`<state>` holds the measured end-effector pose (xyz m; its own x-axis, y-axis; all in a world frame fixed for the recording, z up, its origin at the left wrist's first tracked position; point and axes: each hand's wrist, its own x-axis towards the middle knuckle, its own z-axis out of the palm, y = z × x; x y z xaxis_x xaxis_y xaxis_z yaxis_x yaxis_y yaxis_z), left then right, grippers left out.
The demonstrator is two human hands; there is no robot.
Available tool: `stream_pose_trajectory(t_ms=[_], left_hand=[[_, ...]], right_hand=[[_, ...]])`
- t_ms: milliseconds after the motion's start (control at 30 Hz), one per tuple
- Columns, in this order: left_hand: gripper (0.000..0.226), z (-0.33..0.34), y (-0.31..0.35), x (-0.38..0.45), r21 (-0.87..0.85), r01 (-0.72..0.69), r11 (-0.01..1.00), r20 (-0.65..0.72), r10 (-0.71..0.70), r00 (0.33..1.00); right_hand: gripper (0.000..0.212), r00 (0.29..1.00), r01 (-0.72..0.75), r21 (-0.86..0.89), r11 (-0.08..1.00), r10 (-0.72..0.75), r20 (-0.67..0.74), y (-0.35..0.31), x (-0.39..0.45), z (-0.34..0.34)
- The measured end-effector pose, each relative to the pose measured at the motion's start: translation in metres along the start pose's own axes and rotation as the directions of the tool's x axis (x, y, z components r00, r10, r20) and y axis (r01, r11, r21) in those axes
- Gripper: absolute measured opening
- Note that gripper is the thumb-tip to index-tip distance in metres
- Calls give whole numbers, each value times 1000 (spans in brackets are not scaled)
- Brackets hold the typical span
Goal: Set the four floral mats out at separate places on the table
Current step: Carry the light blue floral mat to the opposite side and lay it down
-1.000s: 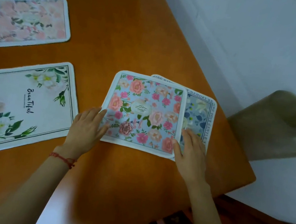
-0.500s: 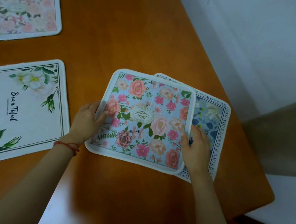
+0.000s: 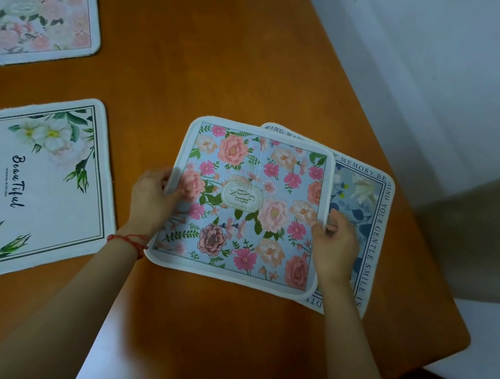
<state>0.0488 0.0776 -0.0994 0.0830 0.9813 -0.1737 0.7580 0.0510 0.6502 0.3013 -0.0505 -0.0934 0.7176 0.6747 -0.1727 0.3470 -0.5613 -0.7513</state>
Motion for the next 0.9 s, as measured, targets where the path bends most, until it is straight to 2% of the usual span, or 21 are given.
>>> stream_pose_trajectory(t_ms=[100, 200, 333, 633, 900], left_hand=[[33, -1, 3, 0, -43, -7, 999, -22, 6, 1000], [27, -4, 7, 0, -84, 46, 995, -21, -48, 999], [32, -6, 11, -3, -173, 118, 978, 0, -119, 993], [27, -15, 12, -11, -230, 118, 966, -28, -127, 991], [28, -33, 27, -37, -246, 61, 967, -61, -78, 995]], right_hand=[[5, 999, 6, 1, 1000, -6, -44, -1, 1, 0], [11, 997, -36, 31, 999, 38, -61, -2, 3, -4], [21, 995, -93, 111, 989, 96, -26, 1, 2, -6], [18, 984, -169, 144, 975, 176, -33, 0, -7, -14], [16, 993, -103, 126, 987, 110, -52, -22, -30, -32]])
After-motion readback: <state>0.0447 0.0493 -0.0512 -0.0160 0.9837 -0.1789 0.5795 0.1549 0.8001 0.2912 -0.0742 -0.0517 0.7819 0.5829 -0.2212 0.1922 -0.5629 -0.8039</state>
